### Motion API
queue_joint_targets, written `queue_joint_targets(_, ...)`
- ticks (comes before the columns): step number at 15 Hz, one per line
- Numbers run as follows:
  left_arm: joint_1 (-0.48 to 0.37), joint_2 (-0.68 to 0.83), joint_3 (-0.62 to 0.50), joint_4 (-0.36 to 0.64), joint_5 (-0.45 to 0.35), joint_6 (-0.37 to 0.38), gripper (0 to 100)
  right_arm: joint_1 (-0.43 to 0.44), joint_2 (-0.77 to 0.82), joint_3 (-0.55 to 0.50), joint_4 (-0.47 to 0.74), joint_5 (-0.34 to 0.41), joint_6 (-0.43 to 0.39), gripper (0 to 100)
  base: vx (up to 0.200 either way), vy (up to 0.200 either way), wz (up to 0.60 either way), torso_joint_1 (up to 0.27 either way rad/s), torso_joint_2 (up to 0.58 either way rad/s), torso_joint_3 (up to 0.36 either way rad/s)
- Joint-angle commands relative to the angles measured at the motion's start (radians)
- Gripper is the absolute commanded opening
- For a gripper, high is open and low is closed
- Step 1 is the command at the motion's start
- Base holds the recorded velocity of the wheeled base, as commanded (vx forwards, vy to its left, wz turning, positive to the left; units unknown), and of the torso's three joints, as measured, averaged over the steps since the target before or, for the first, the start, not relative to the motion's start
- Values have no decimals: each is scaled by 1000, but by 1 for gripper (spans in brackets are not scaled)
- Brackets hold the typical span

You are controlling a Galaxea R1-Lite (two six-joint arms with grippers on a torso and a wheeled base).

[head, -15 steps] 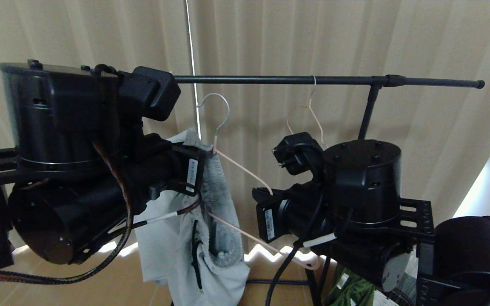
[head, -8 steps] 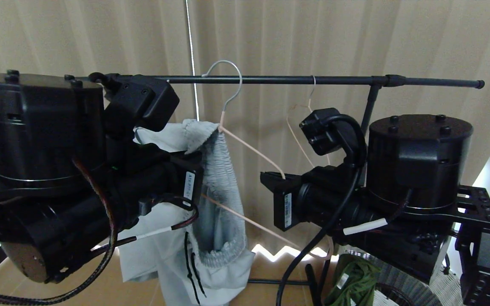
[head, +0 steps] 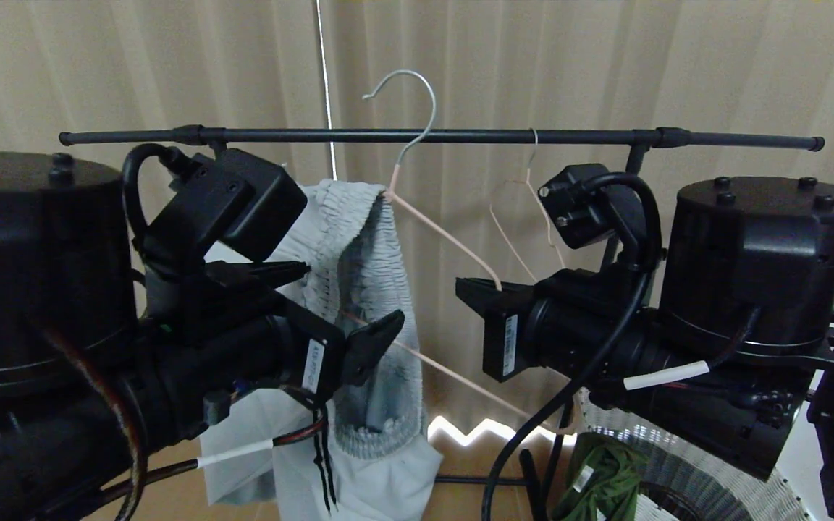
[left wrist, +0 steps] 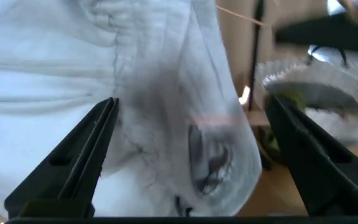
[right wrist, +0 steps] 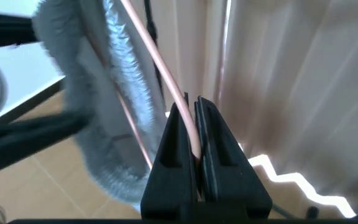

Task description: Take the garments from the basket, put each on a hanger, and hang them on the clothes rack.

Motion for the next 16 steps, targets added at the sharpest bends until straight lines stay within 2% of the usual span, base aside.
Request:
queue_joint_targets(1,4,-78,54,-4,-28,13,100,-61,-44,35,-1,1,-34,0,0,0,0,0,0,0)
queue_joint_targets(3,18,-113,57,-4,-28,11,100,-115,-70,53,0,34,-44,0,0,0,0,0,0,0)
queue_joint_targets(5,95,-139,54,-4,-28,19,100,-179,-119,93,3,119,-49,0,0,0,0,0,0,0)
queue_joint_targets(8,198,-138,51,-6,-29,54,100,-218,-162,145,11,158,-121,0,0,0,0,0,0,0)
queue_joint_targets(11,279,-124,42,-40,-32,207,100,-218,-182,174,13,192,-133,0,0,0,0,0,0,0)
queue_joint_targets(13,290,-96,45,-126,-68,233,100,-218,-182,174,13,193,-132,0,0,0,0,0,0,0)
queue_joint_targets(16,290,-92,66,-143,-77,289,100,-218,-183,179,11,195,-130,0,0,0,0,0,0,0)
